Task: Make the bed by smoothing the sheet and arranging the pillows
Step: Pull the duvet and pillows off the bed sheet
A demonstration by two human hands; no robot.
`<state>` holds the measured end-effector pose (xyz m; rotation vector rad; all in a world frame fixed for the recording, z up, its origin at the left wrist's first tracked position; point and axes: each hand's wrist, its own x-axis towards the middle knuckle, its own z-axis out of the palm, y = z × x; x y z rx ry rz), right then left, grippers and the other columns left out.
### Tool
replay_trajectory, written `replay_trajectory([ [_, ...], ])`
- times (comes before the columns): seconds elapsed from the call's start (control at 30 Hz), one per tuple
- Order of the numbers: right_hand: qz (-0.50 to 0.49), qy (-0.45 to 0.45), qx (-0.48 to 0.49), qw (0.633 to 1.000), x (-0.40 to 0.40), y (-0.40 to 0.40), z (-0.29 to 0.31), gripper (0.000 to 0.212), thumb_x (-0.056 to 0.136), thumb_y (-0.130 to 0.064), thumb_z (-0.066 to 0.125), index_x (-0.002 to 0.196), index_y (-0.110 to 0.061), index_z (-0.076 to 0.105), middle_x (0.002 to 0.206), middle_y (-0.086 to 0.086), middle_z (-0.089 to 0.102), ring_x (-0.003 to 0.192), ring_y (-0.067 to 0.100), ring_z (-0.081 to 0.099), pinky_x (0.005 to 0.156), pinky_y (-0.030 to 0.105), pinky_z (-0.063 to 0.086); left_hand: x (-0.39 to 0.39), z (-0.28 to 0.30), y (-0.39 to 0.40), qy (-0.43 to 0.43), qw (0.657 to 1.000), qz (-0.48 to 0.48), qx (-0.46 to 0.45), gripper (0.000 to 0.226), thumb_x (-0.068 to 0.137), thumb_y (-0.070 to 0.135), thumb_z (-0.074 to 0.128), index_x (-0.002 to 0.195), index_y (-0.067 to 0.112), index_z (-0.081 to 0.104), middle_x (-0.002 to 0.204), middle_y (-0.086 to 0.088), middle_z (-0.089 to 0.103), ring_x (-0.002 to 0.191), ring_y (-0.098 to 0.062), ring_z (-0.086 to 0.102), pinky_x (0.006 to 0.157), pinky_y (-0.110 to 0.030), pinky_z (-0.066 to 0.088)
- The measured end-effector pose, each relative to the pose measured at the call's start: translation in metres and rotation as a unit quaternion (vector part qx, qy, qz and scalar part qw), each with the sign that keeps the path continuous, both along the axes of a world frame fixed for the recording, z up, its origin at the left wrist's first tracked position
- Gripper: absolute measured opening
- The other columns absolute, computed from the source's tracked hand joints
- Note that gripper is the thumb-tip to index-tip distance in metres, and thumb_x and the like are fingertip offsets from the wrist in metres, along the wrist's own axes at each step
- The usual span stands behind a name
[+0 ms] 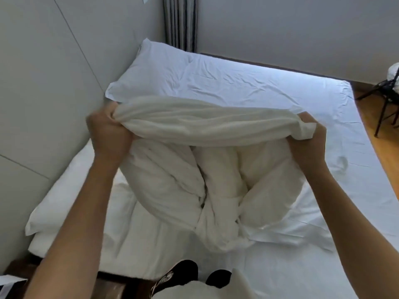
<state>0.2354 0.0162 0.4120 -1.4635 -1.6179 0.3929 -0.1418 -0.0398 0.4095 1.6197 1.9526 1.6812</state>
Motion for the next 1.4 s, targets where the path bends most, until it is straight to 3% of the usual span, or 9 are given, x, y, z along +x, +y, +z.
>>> replay_trajectory([
  [0.13,-0.050,-0.062,-0.072,0.994,-0.010,-0.004,-0.038,0.035,0.077,-0.032,0.054,0.098,-0.004,0.059,0.086,0.012,0.061,0.082,0.035,0.059,0.065,0.035,0.039,-0.015,0.075,0.011,0.276,0.954,-0.089,-0.079,0.033,0.066,0.036,0.060,0.057,0.011,0.040,0.050,-0.004,0.034,0.050,-0.027,0.045,0.048,-0.031,0.029],
  [0.23,0.059,-0.130,-0.104,0.984,-0.037,-0.022,-0.052,0.079,0.076,-0.037,0.070,0.142,-0.008,0.039,0.138,0.018,0.047,0.128,0.035,0.040,0.104,0.038,0.032,-0.012,0.042,0.009,0.269,0.941,-0.101,-0.181,0.026,0.064,0.031,0.063,0.057,0.013,0.046,0.051,0.000,0.043,0.057,-0.032,0.053,0.051,-0.030,0.032],
  [0.37,0.304,-0.255,-0.049,0.917,-0.125,-0.054,-0.056,0.114,0.067,-0.066,0.064,0.153,-0.015,0.008,0.155,0.012,0.026,0.143,0.026,0.022,0.118,0.040,0.014,-0.004,-0.010,-0.013,0.292,0.923,-0.149,-0.203,0.030,0.061,0.024,0.058,0.056,0.021,0.029,0.050,0.009,0.034,0.052,-0.028,0.042,0.047,-0.028,0.021],
  [0.53,0.317,-0.172,-0.257,0.897,-0.176,-0.061,-0.073,0.082,0.063,-0.062,0.073,0.127,-0.018,0.045,0.101,-0.006,0.061,0.096,0.022,0.061,0.069,0.027,0.041,0.006,-0.033,-0.030,0.308,0.923,-0.169,-0.156,0.022,0.052,0.010,0.057,0.064,0.013,0.040,0.053,0.004,0.039,0.047,-0.023,0.038,0.048,-0.024,0.026],
  [0.7,0.253,-0.099,-0.237,0.933,-0.163,-0.056,-0.092,0.065,0.052,-0.067,0.054,0.076,-0.007,0.056,0.069,0.001,0.064,0.068,0.023,0.060,0.062,0.038,0.046,0.001,-0.117,-0.073,0.269,0.938,-0.031,-0.215,0.057,0.072,0.048,0.066,0.113,0.013,0.051,0.101,-0.007,0.058,0.088,-0.028,0.055,0.071,-0.036,0.048],
  [0.93,0.201,-0.099,-0.255,0.941,-0.157,-0.056,-0.104,0.043,0.064,-0.042,0.063,0.066,-0.003,0.047,0.057,0.008,0.050,0.052,0.013,0.039,0.053,0.031,0.034,0.046,-0.223,-0.168,0.127,0.917,0.038,-0.377,0.099,0.069,0.052,0.075,0.141,0.004,0.027,0.141,-0.017,0.038,0.133,-0.033,0.034,0.113,-0.054,0.024],
  [1.1,0.220,-0.076,-0.248,0.940,-0.146,-0.055,-0.096,0.037,0.064,-0.041,0.062,0.061,-0.009,0.044,0.054,0.002,0.047,0.052,0.010,0.037,0.052,0.029,0.032,0.003,-0.280,-0.211,-0.030,0.871,0.174,-0.459,0.094,0.074,0.029,0.078,0.145,0.007,0.022,0.132,-0.019,0.049,0.122,-0.037,0.047,0.099,-0.055,0.039],
  [1.2,0.230,-0.075,-0.228,0.943,-0.144,-0.051,-0.086,0.038,0.062,-0.044,0.062,0.063,-0.009,0.049,0.057,0.006,0.054,0.054,0.012,0.043,0.052,0.032,0.037,-0.028,-0.287,-0.207,-0.129,0.849,0.212,-0.468,0.046,0.083,0.015,0.068,0.124,0.006,0.048,0.107,-0.017,0.064,0.098,-0.037,0.062,0.075,-0.042,0.050],
  [1.4,0.203,-0.057,-0.164,0.964,-0.135,-0.015,-0.056,0.031,0.060,-0.047,0.061,0.060,-0.018,0.051,0.052,-0.010,0.053,0.051,0.001,0.043,0.051,0.029,0.036,-0.085,-0.234,-0.132,-0.088,0.913,0.223,-0.329,0.021,0.085,-0.002,0.057,0.105,-0.006,0.058,0.098,-0.031,0.064,0.091,-0.045,0.062,0.070,-0.041,0.046],
])
